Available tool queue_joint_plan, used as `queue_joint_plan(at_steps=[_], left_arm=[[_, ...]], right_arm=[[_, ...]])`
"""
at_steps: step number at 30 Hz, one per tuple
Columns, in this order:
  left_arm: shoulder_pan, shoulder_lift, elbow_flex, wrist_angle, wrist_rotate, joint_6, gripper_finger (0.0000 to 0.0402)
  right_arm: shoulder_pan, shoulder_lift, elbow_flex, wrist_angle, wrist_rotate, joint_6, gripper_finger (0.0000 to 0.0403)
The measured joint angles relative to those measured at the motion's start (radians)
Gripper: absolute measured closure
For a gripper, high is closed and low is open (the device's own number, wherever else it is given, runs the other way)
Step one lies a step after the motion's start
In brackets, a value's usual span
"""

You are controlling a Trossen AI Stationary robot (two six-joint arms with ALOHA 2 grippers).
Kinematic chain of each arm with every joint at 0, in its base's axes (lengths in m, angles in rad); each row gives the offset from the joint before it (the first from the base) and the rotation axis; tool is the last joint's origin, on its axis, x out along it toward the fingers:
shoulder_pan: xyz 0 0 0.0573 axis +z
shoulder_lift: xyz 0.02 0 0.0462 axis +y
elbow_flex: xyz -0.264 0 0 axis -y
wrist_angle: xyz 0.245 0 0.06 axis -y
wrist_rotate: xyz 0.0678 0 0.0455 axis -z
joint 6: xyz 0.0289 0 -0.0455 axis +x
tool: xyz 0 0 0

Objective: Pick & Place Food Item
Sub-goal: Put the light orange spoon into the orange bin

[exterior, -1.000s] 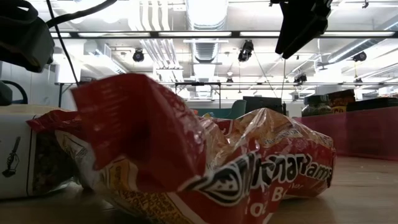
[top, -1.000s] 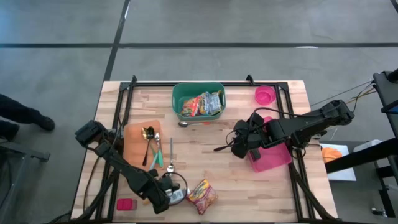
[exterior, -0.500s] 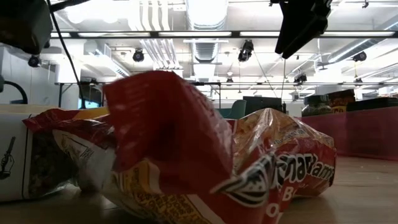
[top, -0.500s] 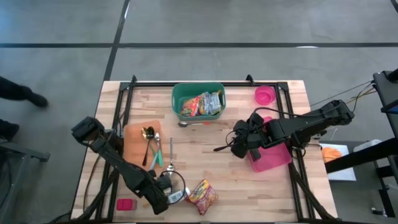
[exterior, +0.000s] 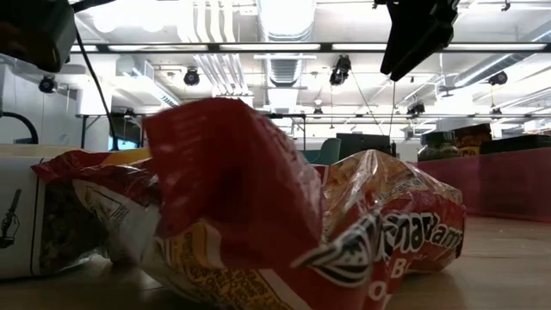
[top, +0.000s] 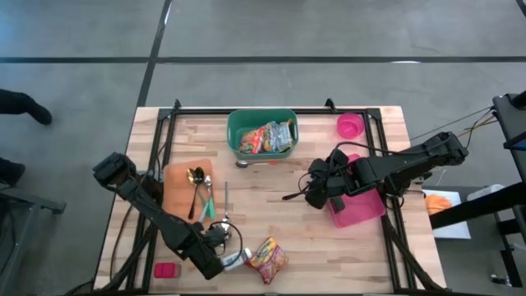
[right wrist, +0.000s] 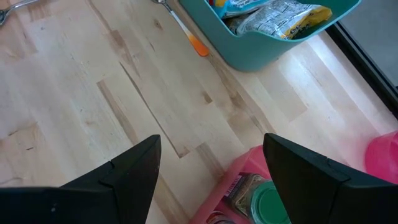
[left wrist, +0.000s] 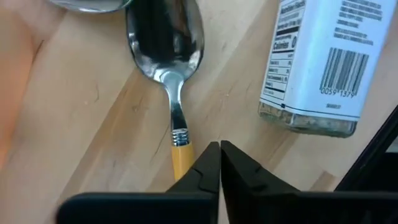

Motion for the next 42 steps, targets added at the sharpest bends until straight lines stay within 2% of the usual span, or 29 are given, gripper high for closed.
queue_joint_plan(at_steps=[5, 8, 13, 18, 29, 35, 42], left_arm=[[0.0, 0.0, -0.005, -0.002, -0.005, -0.04, 0.0315], [0.0, -0.001, -0.017, -0.002, -0.049, -0.062, 0.0272], [0.001, 0.028, -0.018, -0.006, -0.111, -0.038, 0.0249], [0.001, 0.067, -0.018, -0.006, -0.107, 0.02, 0.0267], [0.001, 0.11, -0.014, -0.016, -0.105, 0.03, 0.032], [0.005, 0.111, -0.014, -0.01, -0.081, 0.03, 0.0387], [0.006, 0.111, -0.009, -0.007, -0.074, 0.023, 0.0397]], right_arm=[[0.0, 0.0, 0.0, 0.0, 0.001, 0.0, 0.0122], [0.0, 0.0, 0.0, 0.0, 0.001, 0.0, 0.0122], [0.0, 0.0, 0.0, 0.0, 0.002, 0.0, 0.0122], [0.0, 0.0, 0.0, -0.001, 0.003, 0.0, 0.0122], [0.0, 0.0, -0.001, -0.002, 0.003, -0.009, 0.0122], [0.0, 0.0, -0.002, -0.002, 0.004, -0.011, 0.0122], [0.0, 0.0, -0.002, -0.002, 0.004, -0.011, 0.0122]])
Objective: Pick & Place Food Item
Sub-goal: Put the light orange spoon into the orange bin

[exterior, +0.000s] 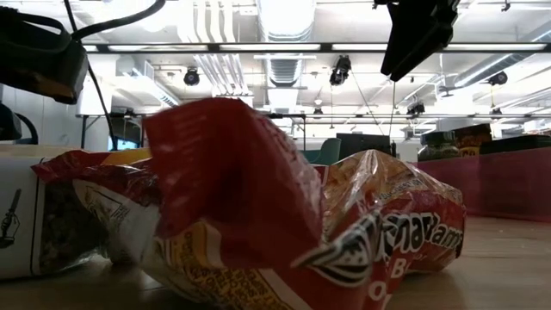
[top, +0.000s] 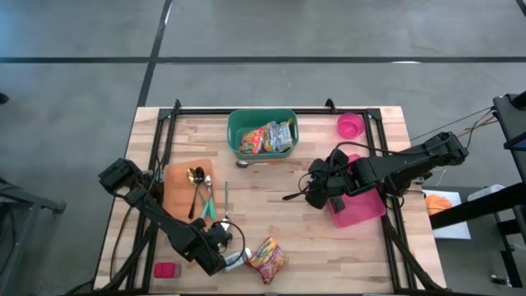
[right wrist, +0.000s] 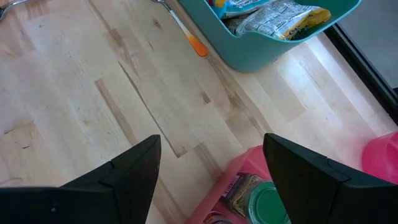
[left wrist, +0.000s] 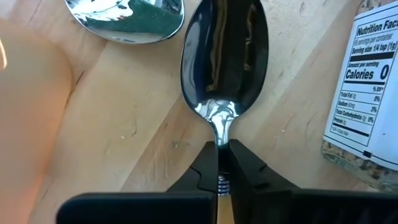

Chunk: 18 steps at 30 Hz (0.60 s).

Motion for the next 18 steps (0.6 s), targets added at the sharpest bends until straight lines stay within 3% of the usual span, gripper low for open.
queue_joint_plan(at_steps=[18], left_arm=[[0.001, -0.044, 0.013, 0.012, -0.003, -0.046, 0.0398]], right_arm=[[0.0, 0.0, 0.0, -0.001, 0.0, -0.003, 0.0122]])
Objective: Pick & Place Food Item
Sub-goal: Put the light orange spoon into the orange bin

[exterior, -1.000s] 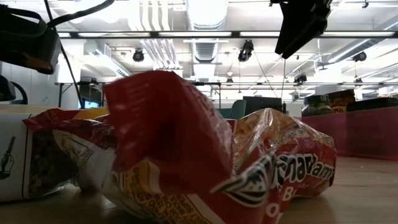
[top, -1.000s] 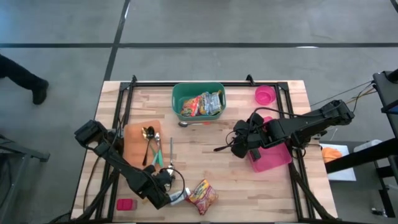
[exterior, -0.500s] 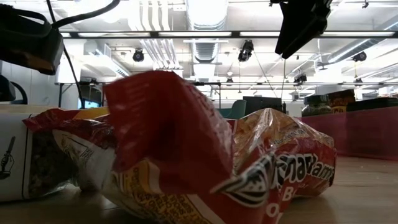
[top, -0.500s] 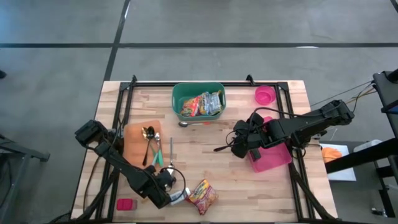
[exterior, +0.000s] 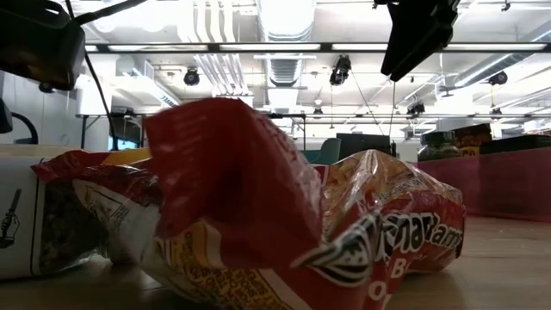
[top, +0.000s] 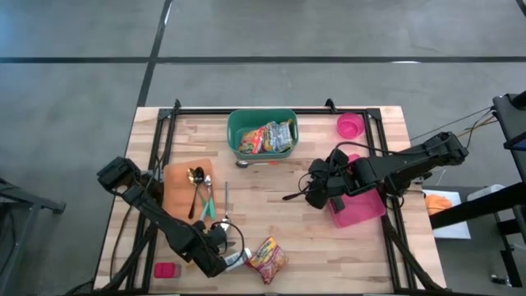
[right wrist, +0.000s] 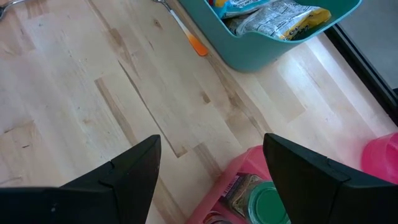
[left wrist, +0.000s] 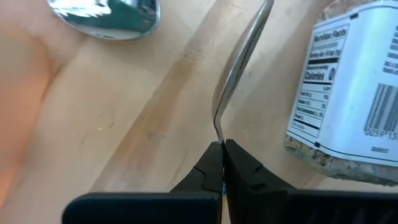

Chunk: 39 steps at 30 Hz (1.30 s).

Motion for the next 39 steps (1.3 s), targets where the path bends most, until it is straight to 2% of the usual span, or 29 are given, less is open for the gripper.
queue_joint_plan(at_steps=[10, 26, 30, 34, 39], left_arm=[[0.0, -0.042, -0.003, -0.016, -0.016, -0.007, 0.04], [0.064, -0.299, -0.002, -0.087, -0.176, -0.035, 0.0401], [0.098, -0.393, -0.001, -0.204, -0.199, -0.106, 0.0401], [0.125, -0.48, -0.001, -0.391, -0.221, -0.23, 0.0401], [0.156, -0.561, -0.015, -0.608, -0.195, -0.409, 0.0401]], right_arm=[[0.0, 0.0, 0.0, 0.0, 0.0, -0.005, 0.0122], [0.0, 0.0, 0.0, 0.002, 0.0, -0.002, 0.0122], [0.0, 0.0, 0.0, 0.002, 0.003, -0.002, 0.0122], [0.0, 0.0, 0.0, 0.002, 0.005, -0.002, 0.0122], [0.0, 0.0, 0.0, 0.002, 0.005, -0.002, 0.0122]])
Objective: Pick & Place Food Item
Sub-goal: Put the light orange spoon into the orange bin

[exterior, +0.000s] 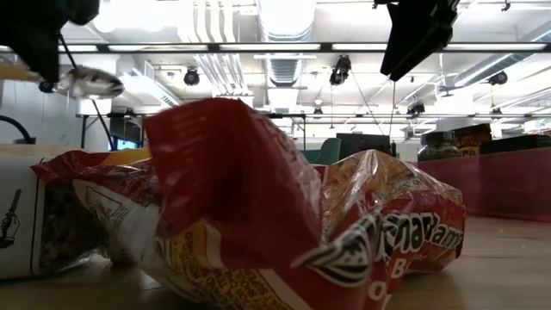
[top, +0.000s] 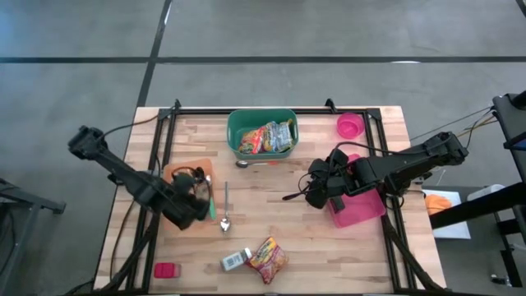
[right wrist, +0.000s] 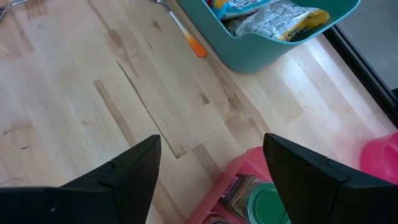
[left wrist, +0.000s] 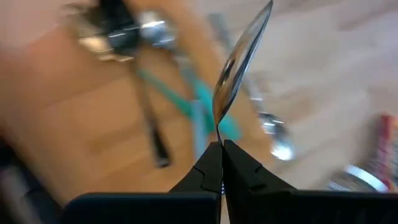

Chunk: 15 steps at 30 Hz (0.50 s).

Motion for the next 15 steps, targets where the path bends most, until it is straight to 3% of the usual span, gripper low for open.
queue_joint_plan(at_steps=[6, 15], left_arm=[[0.076, -0.081, -0.078, -0.052, 0.019, -0.142, 0.0401], [0.249, -0.124, -0.229, 0.042, 0.081, -0.022, 0.0401]], right_arm=[[0.0, 0.0, 0.0, 0.001, 0.001, 0.0, 0.0122], [0.0, 0.0, 0.0, 0.007, 0.001, 0.001, 0.0122]])
